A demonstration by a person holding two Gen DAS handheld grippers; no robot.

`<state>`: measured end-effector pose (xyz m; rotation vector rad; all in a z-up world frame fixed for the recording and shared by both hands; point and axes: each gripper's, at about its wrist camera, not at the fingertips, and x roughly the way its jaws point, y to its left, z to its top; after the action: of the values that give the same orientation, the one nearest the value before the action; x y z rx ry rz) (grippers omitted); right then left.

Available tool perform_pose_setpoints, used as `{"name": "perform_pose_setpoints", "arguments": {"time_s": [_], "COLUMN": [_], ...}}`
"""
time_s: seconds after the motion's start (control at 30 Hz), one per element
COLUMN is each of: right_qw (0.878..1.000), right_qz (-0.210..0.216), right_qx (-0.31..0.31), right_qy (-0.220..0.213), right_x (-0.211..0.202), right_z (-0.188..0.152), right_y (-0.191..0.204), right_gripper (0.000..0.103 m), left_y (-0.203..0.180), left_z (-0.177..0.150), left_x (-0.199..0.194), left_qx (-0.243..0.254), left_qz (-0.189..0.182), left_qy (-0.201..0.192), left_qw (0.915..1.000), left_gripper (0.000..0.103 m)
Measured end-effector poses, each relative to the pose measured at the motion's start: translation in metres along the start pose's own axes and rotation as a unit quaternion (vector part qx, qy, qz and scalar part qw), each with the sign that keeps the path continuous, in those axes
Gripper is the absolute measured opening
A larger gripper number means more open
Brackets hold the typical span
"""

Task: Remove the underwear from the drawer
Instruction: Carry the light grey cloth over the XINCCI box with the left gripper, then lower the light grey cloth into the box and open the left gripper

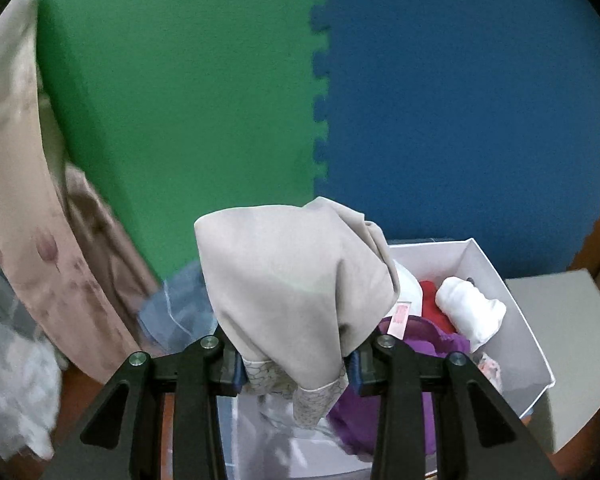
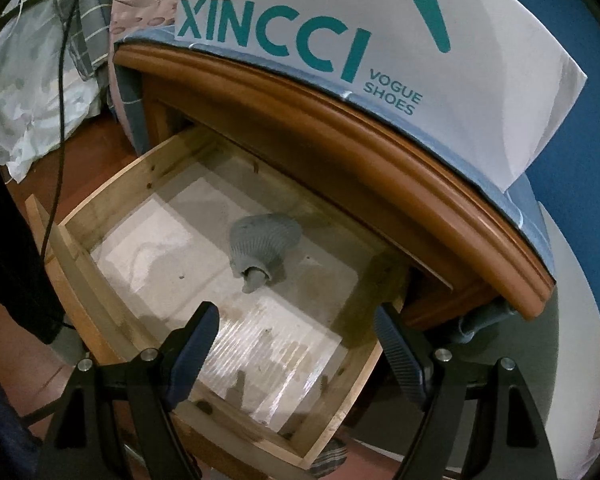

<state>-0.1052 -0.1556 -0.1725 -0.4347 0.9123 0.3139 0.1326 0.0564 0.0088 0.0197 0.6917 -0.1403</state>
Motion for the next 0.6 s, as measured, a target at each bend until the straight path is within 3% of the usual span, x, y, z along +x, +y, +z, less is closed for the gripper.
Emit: {"name": "perform_pose_setpoints", "arguments": {"time_s": [0.33, 0.6], "right_qw": [1.000, 1.000], "right_qz": [0.006, 0.007], "right_qx": [0.008, 0.004], "right_qy": [0.003, 0.008], "right_x": [0.001, 0.002], "right_z": [0.001, 0.001], "right_y": [-0.005, -0.003], "right_gripper": [0.082, 0.082], "left_y": [0.004, 0.001], "left_z": [-0.038, -0.050], "left_x": [0.033, 0.041], "left_qx": [-0.034, -0.023], "left_qz": [-0.002, 0.007], "left_qy": [0.047, 0.069], "left_qw": [0.9983, 0.9974], "left_gripper": [0.034, 0.034]}}
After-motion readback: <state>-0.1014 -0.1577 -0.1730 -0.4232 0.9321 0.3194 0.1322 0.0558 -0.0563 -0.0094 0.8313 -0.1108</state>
